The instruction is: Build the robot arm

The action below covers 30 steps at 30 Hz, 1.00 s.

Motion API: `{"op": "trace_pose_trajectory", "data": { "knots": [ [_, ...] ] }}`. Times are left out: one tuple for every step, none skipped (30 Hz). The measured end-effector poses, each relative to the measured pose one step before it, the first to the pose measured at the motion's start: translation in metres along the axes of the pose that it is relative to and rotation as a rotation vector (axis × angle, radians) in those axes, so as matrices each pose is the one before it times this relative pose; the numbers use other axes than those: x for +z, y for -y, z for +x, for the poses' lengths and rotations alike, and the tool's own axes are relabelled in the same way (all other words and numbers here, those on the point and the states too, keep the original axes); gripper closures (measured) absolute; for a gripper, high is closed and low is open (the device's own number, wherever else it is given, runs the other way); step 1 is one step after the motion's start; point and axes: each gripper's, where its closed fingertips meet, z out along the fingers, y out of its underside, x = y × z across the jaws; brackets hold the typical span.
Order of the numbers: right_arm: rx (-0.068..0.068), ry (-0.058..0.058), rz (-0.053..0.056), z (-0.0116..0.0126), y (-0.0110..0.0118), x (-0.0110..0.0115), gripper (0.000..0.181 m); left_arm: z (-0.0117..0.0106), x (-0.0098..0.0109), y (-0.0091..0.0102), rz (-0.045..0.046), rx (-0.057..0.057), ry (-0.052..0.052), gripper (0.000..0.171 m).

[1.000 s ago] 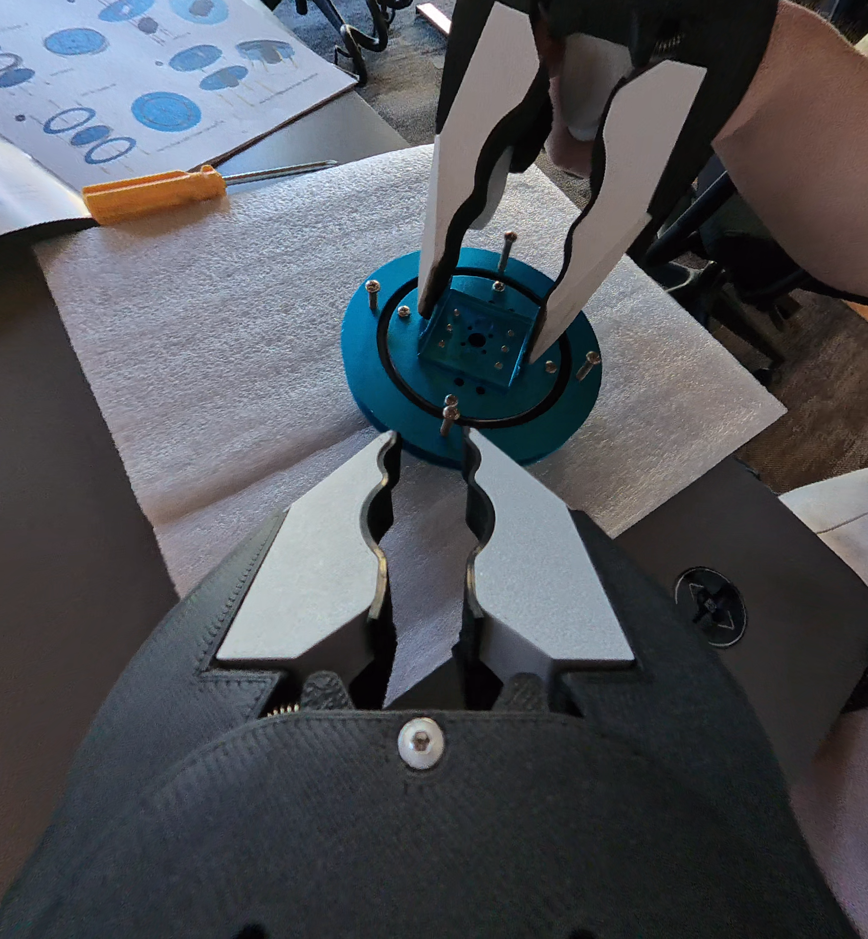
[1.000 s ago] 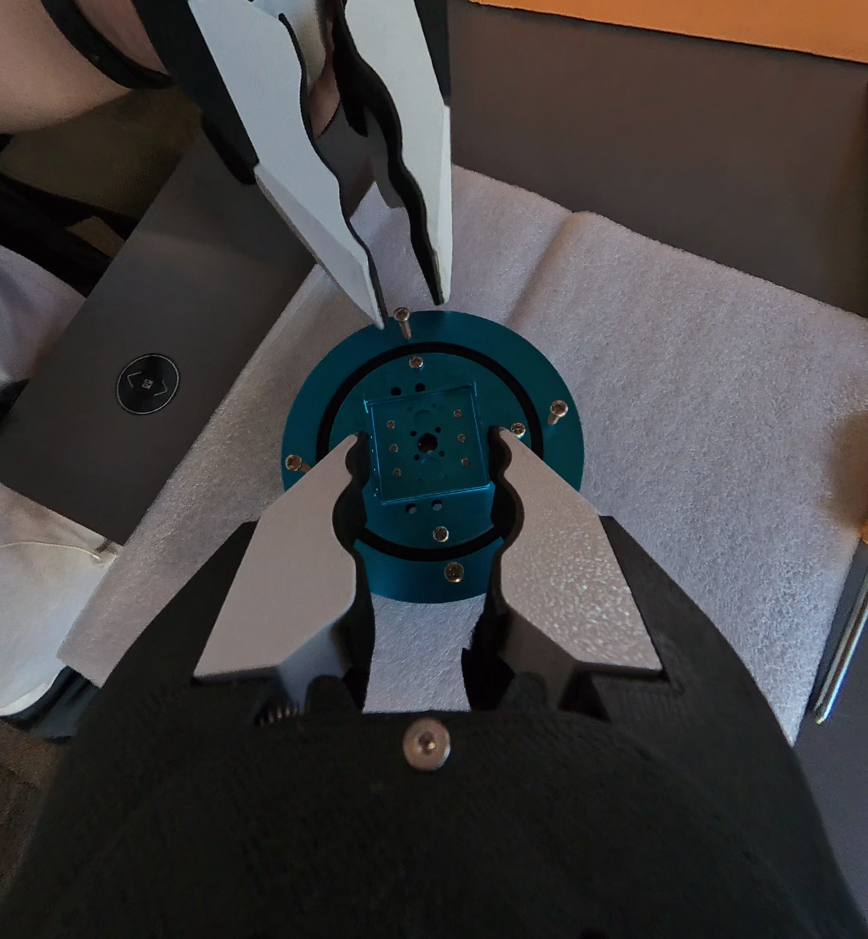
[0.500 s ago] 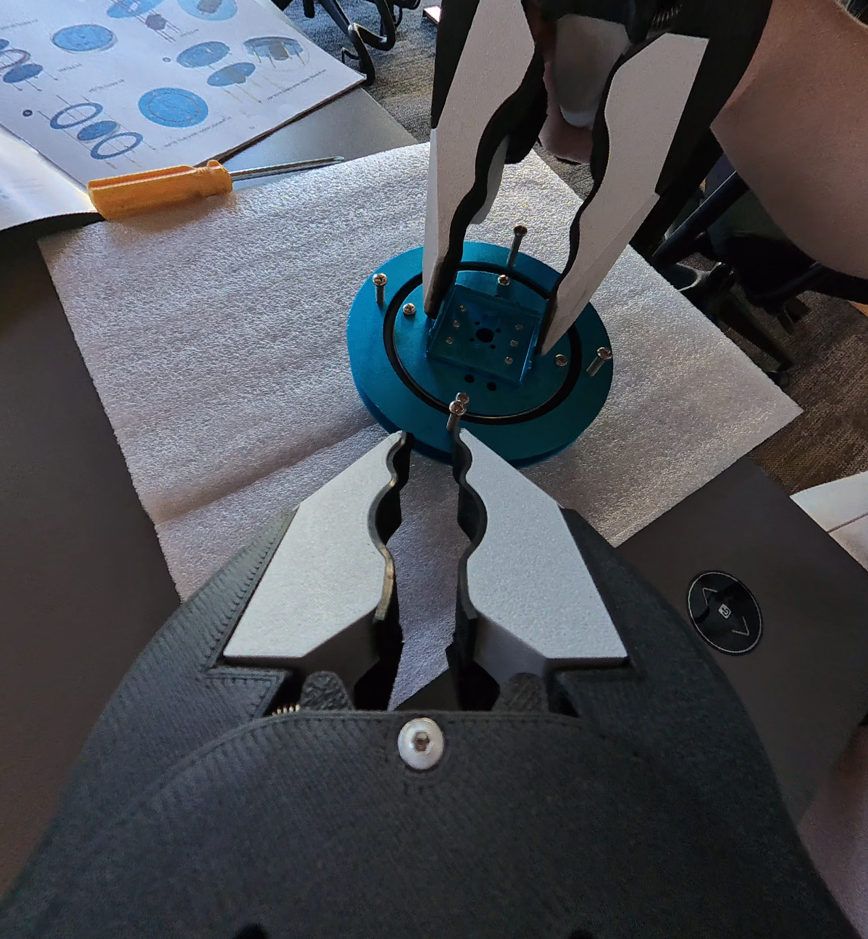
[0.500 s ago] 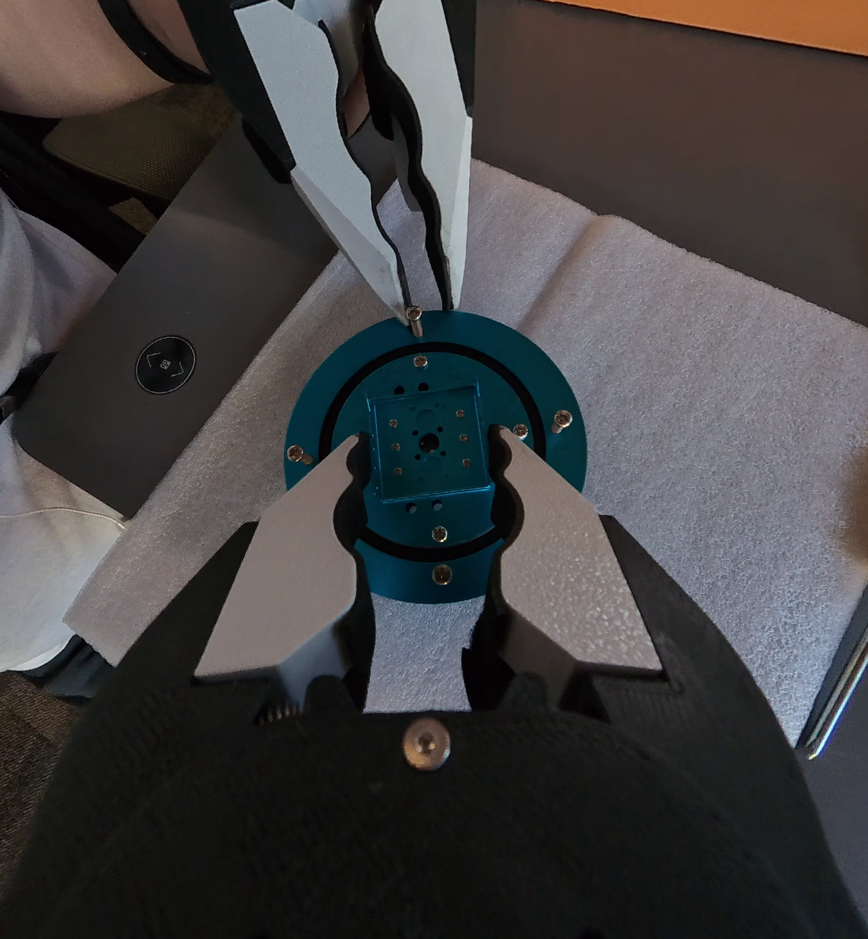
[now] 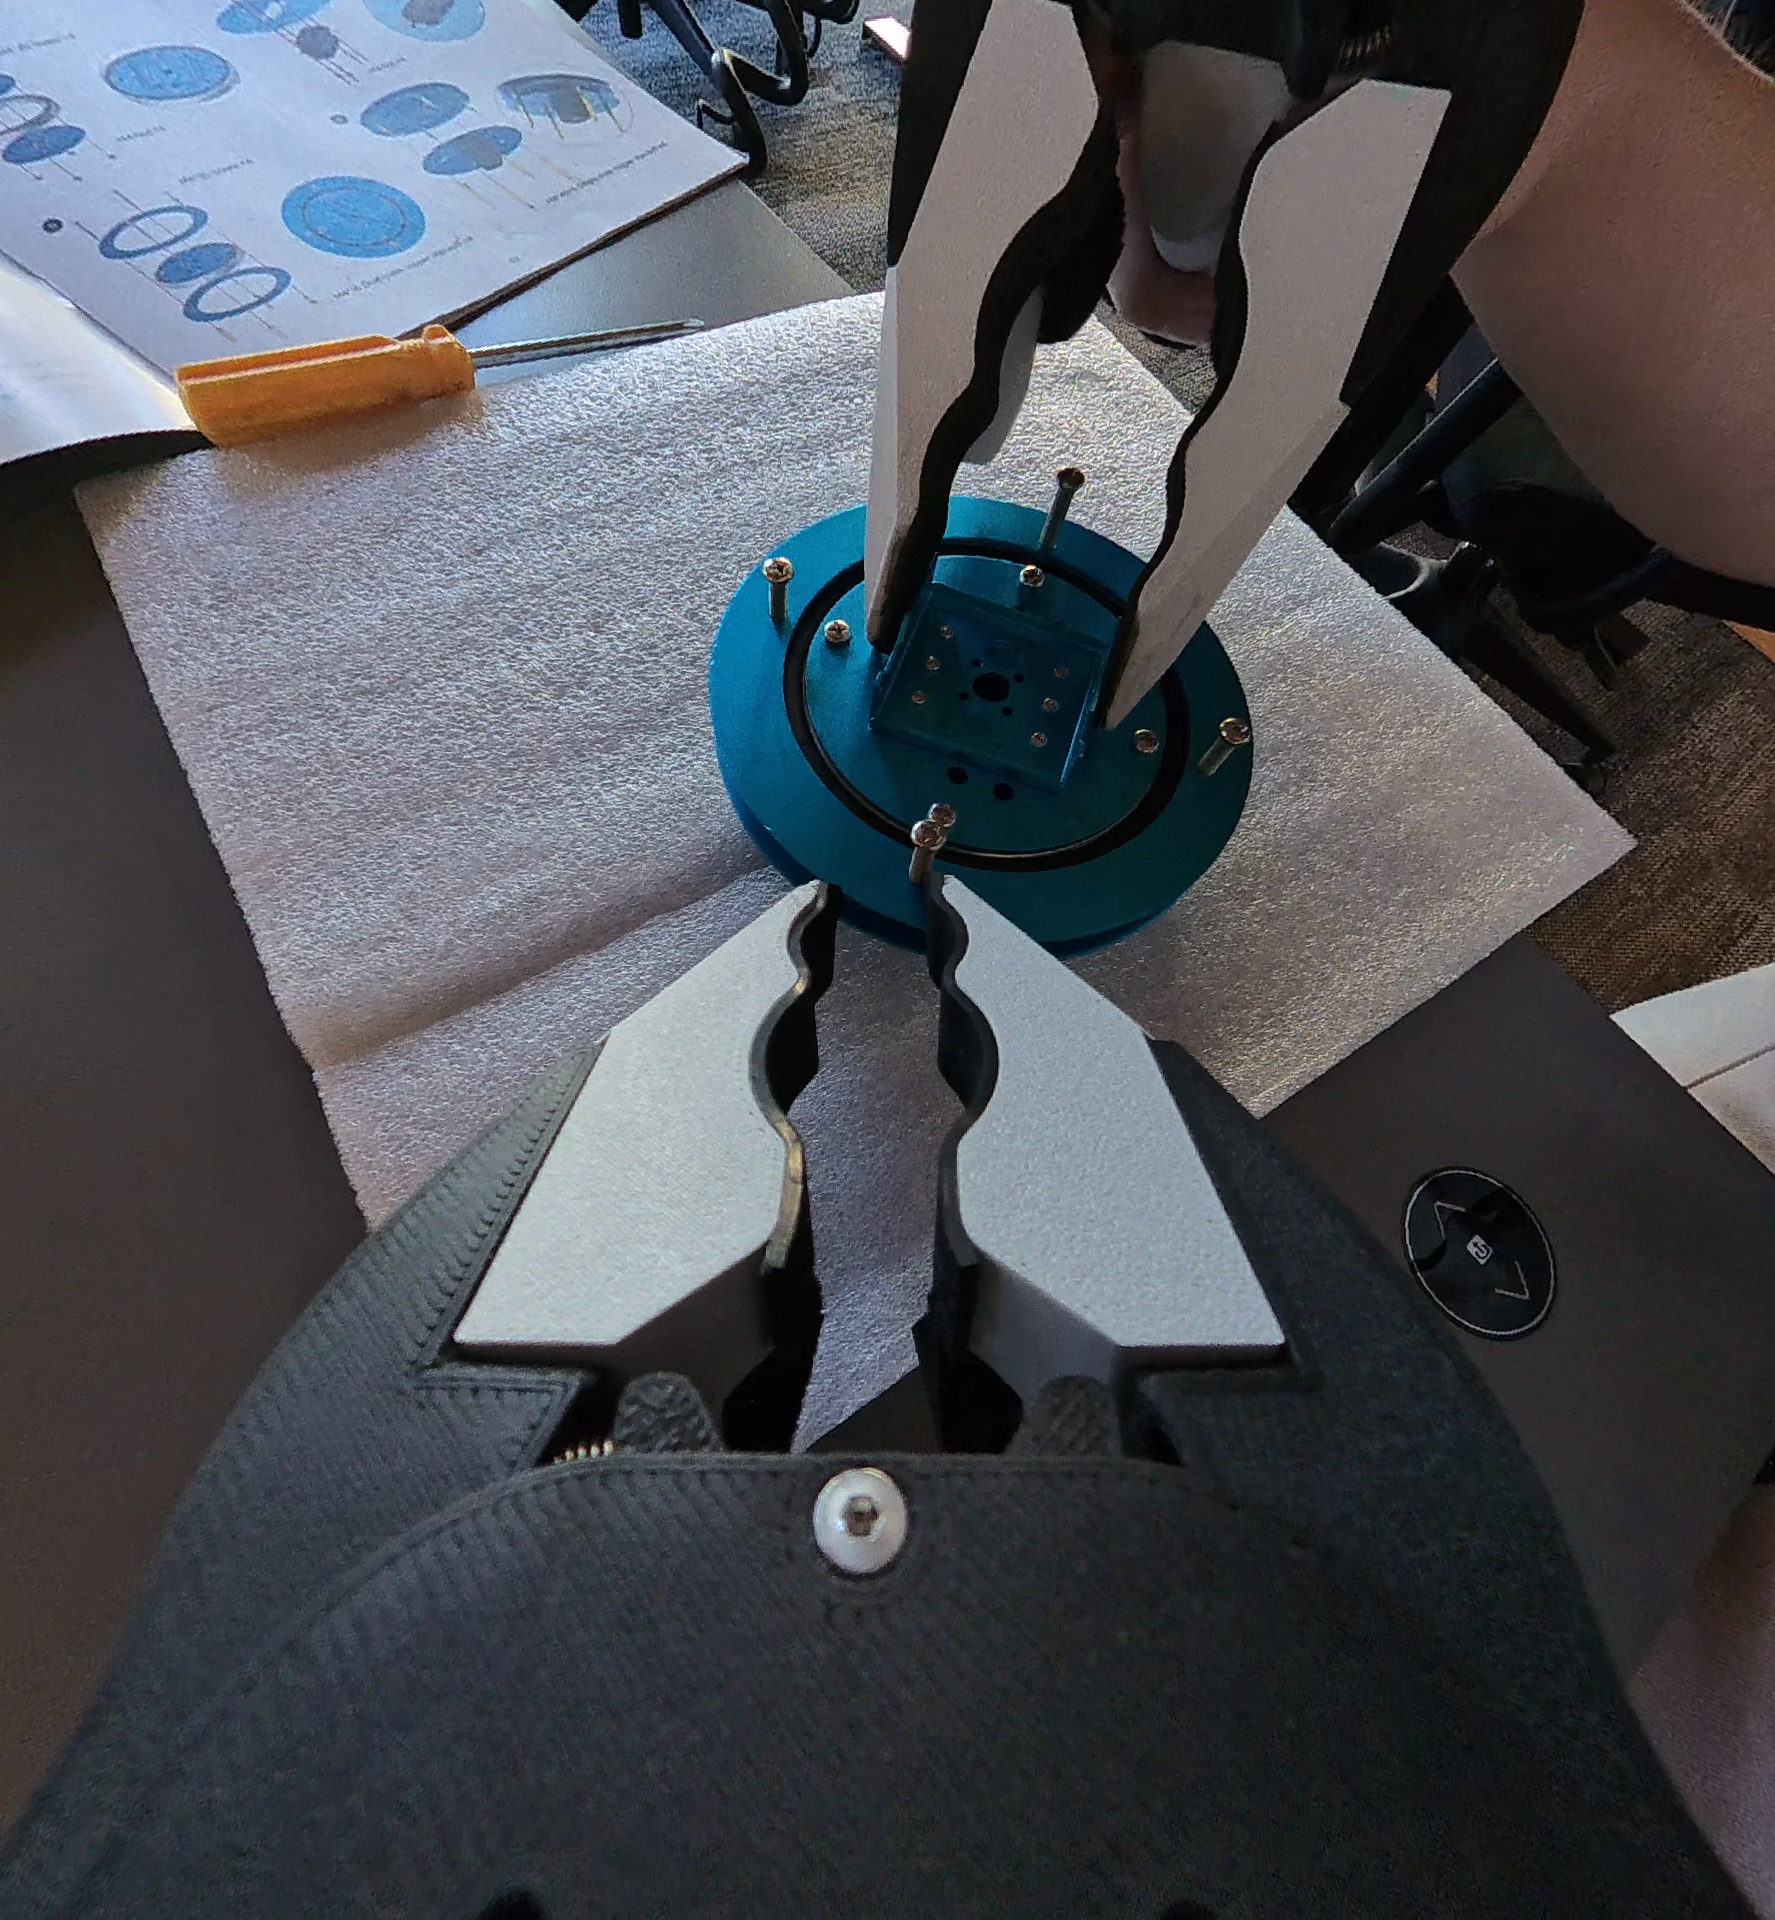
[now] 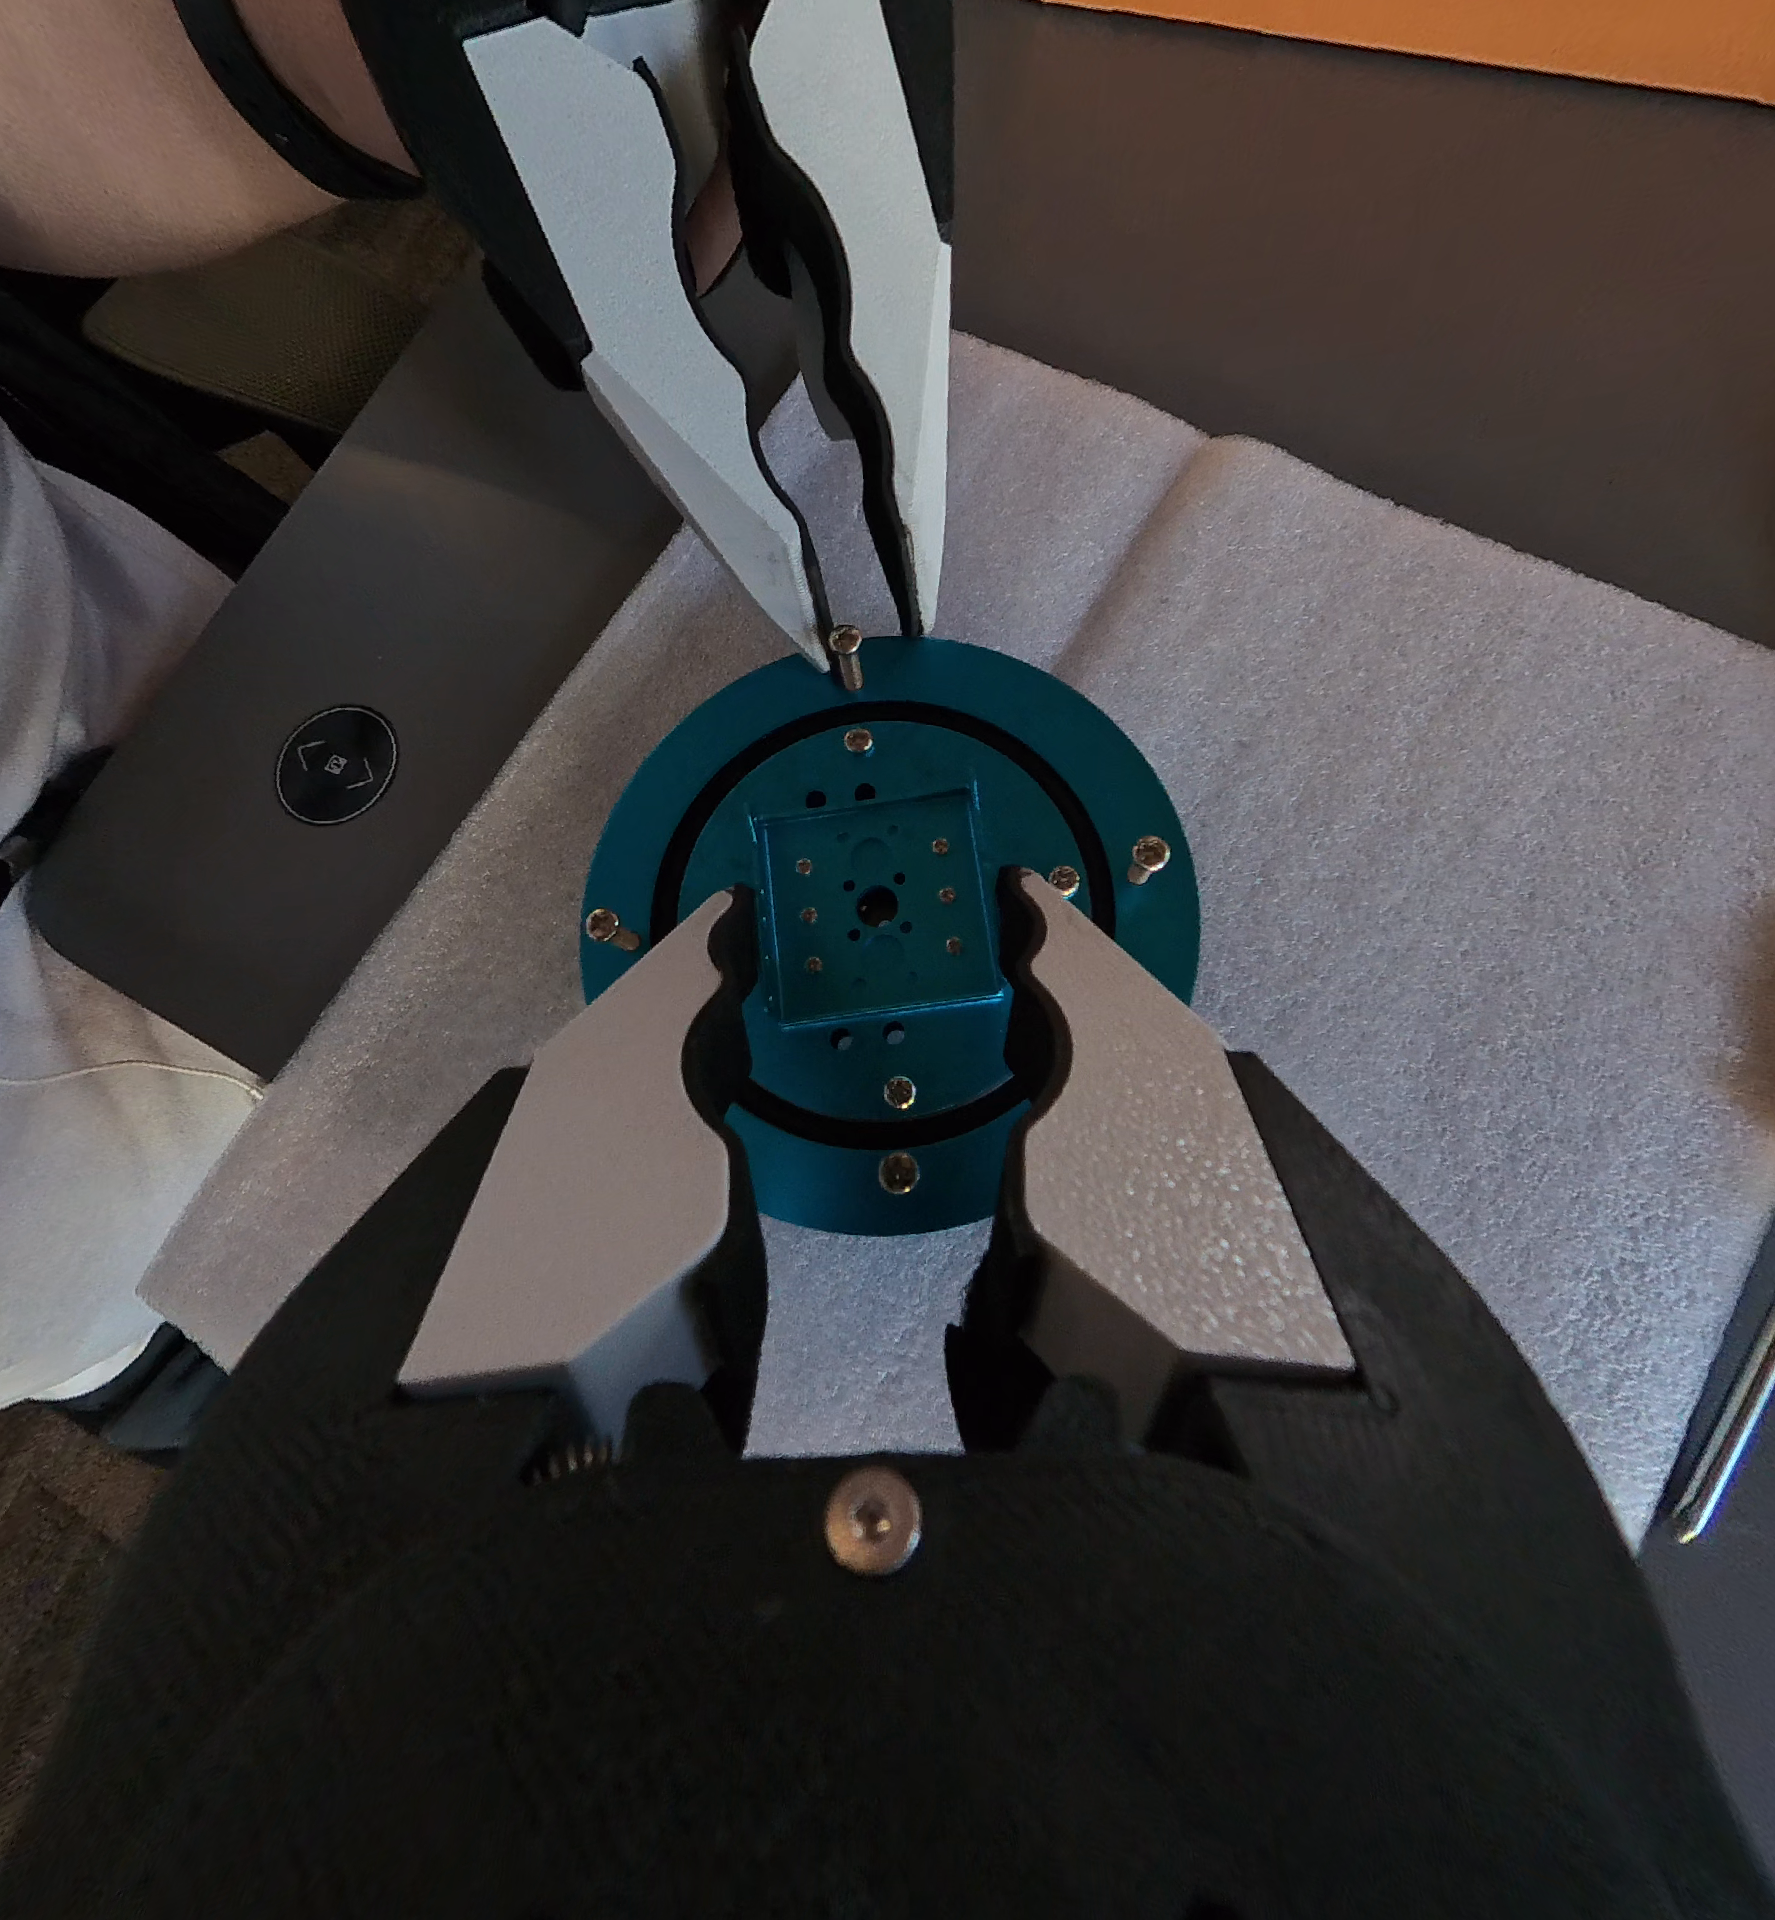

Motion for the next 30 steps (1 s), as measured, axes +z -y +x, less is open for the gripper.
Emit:
{"op": "trace_pose_trajectory", "data": {
  "knots": [
    [0.0018,-0.001,0.0016,0.0,0.00001,0.00004,0.135,-0.00005,0.0,-0.00002,0.00077,-0.0004,-0.0009,0.156],
    [-0.0032,-0.0023,0.0023,-0.00009,0.00005,-0.00003,0.135,-0.00004,-0.00003,0.00005,0.00068,0.0003,-0.0003,0.156],
    [-0.001,-0.0014,0.0022,0.00004,0.00002,0.00003,0.135,-0.00002,0.00005,-0.00009,-0.00005,0.0004,-0.0002,0.156],
    [0.0002,-0.0005,0.0022,-0.00006,0.00003,0.00002,0.135,-0.00006,0.00001,0.00001,0.00007,0.0007,0.0001,0.156],
    [-0.0017,-0.0004,0.0024,-0.00006,0.00013,-0.00002,0.135,-0.00008,0.00001,-0.00007,0.00037,-0.0002,0.0002,0.156],
    [-0.0034,-0.0003,0.0023,0.00005,-0.00002,-0.00003,0.135,-0.00002,0.00001,0.00009,0.00064,-0.0014,-0.0002,0.156],
    [-0.0027,0.0004,0.0025,-0.00009,0.00001,-0.00001,0.135,-0.00009,0.00012,0.00005,0.00041,-0.0018,-0.0007,0.156],
    [-0.0007,0.0012,0.0024,-0.00004,0.00006,0.0,0.135,-0.0001,0.00001,0.00006,0.00013,-0.0015,-0.0001,0.156],
    [0.0001,0.0014,0.0019,-0.00004,-0.00001,-0.00005,0.135,-0.0001,0.00003,-0.00009,-0.00036,-0.0015,-0.0002,0.156],
    [0.0016,0.0011,0.0009,0.00004,0.00005,0.00008,0.135,-0.00014,0.0,0.00001,-0.00052,-0.001,-0.0007,0.156],
    [0.0008,0.0,0.0002,0.00006,0.00009,0.00007,0.135,-0.00017,-0.00018,-0.00003,-0.00079,-0.0006,-0.0004,0.156],
    [-0.0019,-0.0013,0.0001,0.00002,0.00015,0.00006,0.135,-0.00056,-0.00012,-0.00013,-0.00118,-0.001,0.002,0.155],
    [-0.0029,-0.0019,-0.0002,-0.00002,0.00011,0.00007,0.135,-0.00084,-0.00013,-0.00021,-0.00115,-0.0026,0.0027,0.153],
    [-0.0025,-0.0022,0.0012,0.00006,0.00017,0.00001,0.135,-0.00047,-0.00031,-0.00016,-0.00081,-0.0033,-0.0003,0.153],
    [-0.0028,-0.0018,0.0043,-0.00017,0.0004,0.00017,0.134,-0.00057,-0.00027,-0.00004,0.00033,-0.0025,0.0006,0.153],
    [-0.0024,0.0057,0.0132,-0.00142,0.00172,-0.00019,0.132,-0.0008,-0.00037,-0.00012,-0.00001,-0.0013,0.0013,0.153],
    [0.002,0.0053,0.0247,-0.00134,0.00303,-0.00107,0.128,-0.00072,-0.00051,-0.00019,-0.00076,-0.0011,0.0014,0.153],
    [0.0055,-0.0073,0.0285,0.00061,0.00336,-0.00251,0.123,-0.00097,-0.00068,-0.00031,-0.00102,-0.0013,0.0025,0.153],
    [0.0041,-0.0157,0.024,0.00202,0.00187,-0.00413,0.12,-0.00101,-0.00084,-0.00039,-0.00072,-0.0014,0.0026,0.153],
    [0.0013,-0.0184,0.0188,0.00192,0.00046,-0.00568,0.12,-0.00061,-0.0009,-0.0003,-0.00035,-0.0017,0.0006,0.153],
    [0.0006,-0.0221,0.0231,0.00227,-0.00001,-0.00691,0.12,-0.0004,-0.00107,-0.00039,-0.00014,-0.0024,-0.0008,0.153],
    [0.0035,-0.0211,0.0292,0.00194,-0.00031,-0.00769,0.122,0.0,-0.00121,-0.00017,0.0012,-0.0017,-0.0021,0.152],
    [0.0084,-0.0158,0.0301,0.0015,-0.00101,-0.00804,0.125,-0.00042,-0.00142,-0.00016,0.00156,-0.0004,0.0002,0.152],
    [0.0142,-0.0149,0.0247,0.00177,-0.00245,-0.00774,0.129,-0.00078,-0.00134,-0.00019,0.00069,0.0004,0.0032,0.152],
    [0.0193,-0.014,0.0183,0.0023,-0.00368,-0.00696,0.131,-0.00087,-0.0014,-0.0002,0.00089,0.0002,0.0035,0.152],
    [0.0212,-0.0115,0.0139,0.00209,-0.00415,-0.00596,0.132,-0.00064,-0.00118,-0.00003,0.00128,-0.0006,0.0024,0.153],
    [0.0199,-0.0072,0.0155,0.00147,-0.00347,-0.00506,0.134,-0.00071,-0.00104,0.00002,0.00072,-0.0012,0.0034,0.153],
    [0.0174,-0.0027,0.0212,0.00073,-0.00203,-0.00411,0.136,-0.00053,-0.0009,0.00027,0.00134,-0.0002,0.0025,0.153],
    [0.0146,-0.0008,0.022,0.00048,-0.00125,-0.00322,0.14,-0.00033,-0.00085,0.0005,0.00244,0.0006,0.0017,0.153],
    [0.0116,0.0007,0.0172,0.00014,-0.00118,-0.00217,0.144,0.00002,-0.00067,0.00086,0.00297,0.0011,0.0014,0.153]
  ]
}}
